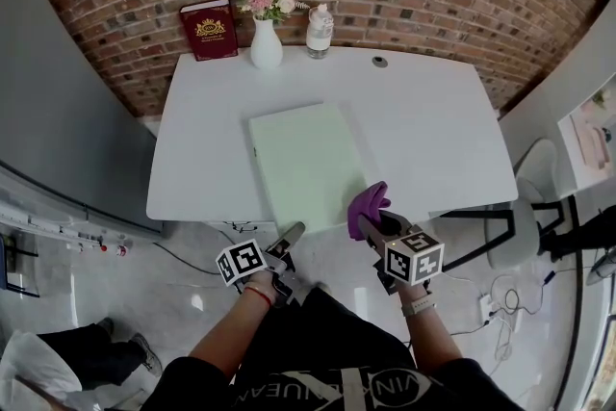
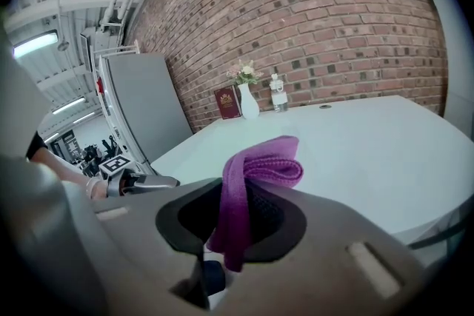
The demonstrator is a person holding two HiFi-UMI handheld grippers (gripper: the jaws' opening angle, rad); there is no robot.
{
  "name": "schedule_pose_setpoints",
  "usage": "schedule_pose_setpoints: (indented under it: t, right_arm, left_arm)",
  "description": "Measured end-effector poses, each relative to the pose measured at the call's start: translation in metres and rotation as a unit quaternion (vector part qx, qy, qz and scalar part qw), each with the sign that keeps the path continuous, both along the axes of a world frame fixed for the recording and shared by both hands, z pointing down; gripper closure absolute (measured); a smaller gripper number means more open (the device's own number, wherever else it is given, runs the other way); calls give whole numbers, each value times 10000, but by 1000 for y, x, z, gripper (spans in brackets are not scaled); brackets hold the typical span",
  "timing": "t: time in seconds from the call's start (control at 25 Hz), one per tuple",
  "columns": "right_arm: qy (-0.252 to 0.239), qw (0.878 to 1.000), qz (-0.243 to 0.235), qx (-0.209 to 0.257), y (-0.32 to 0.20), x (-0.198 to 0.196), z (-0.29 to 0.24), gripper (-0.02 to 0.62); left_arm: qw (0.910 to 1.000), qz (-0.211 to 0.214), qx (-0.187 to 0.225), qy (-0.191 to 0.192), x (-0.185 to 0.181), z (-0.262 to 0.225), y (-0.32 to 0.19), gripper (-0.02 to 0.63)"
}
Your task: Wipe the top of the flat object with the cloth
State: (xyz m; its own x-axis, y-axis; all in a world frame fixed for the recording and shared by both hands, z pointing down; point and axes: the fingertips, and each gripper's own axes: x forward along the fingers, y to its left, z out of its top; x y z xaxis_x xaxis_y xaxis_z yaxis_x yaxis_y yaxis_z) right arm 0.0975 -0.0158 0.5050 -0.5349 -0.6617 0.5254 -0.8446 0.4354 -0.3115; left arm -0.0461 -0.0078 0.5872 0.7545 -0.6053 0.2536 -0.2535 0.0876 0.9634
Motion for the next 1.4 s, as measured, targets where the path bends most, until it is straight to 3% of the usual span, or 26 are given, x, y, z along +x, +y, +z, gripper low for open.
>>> schedule_pose_setpoints:
  t: [0.44, 0.64, 0.8, 0.88, 1.08, 1.12, 1.16, 1.24, 1.4]
  right_arm:
    - [18, 10000, -93, 10, -2, -1, 2, 528]
    - [-37, 9998, -167, 64, -3, -1, 0, 528]
    - [72, 9977, -600, 303, -4, -8, -11, 528]
    - [183, 9956, -827, 407, -8, -15, -18, 528]
    - [159, 9925, -1092, 522, -28, -33, -31, 528]
    - [107, 9921, -1128, 533, -32, -37, -33, 528]
    - [56, 9916, -1167, 548, -35, -42, -36, 528]
    - [-32, 9905, -1244, 589, -43, -52, -41, 528]
    - [-150, 9861, -1530, 628, -62, -72, -53, 528]
  left_arm:
    - [9997, 105, 60, -217, -12, 2, -2, 212]
    - [9965, 435, 390, -604, -34, 2, 13, 210]
    - [9877, 859, 830, -1013, -55, -15, 19, 212]
    - [9756, 855, 1179, -1646, -76, -25, 13, 213]
    - [9267, 722, 2055, -3061, -110, -53, -11, 226]
    - [9135, 607, 2196, -3371, -118, -60, -17, 325]
    - [9001, 475, 2330, -3650, -125, -66, -23, 510]
    - [8792, 337, 2625, -3963, -133, -78, -34, 558]
    - [8508, 302, 3041, -4275, -132, -94, -58, 578]
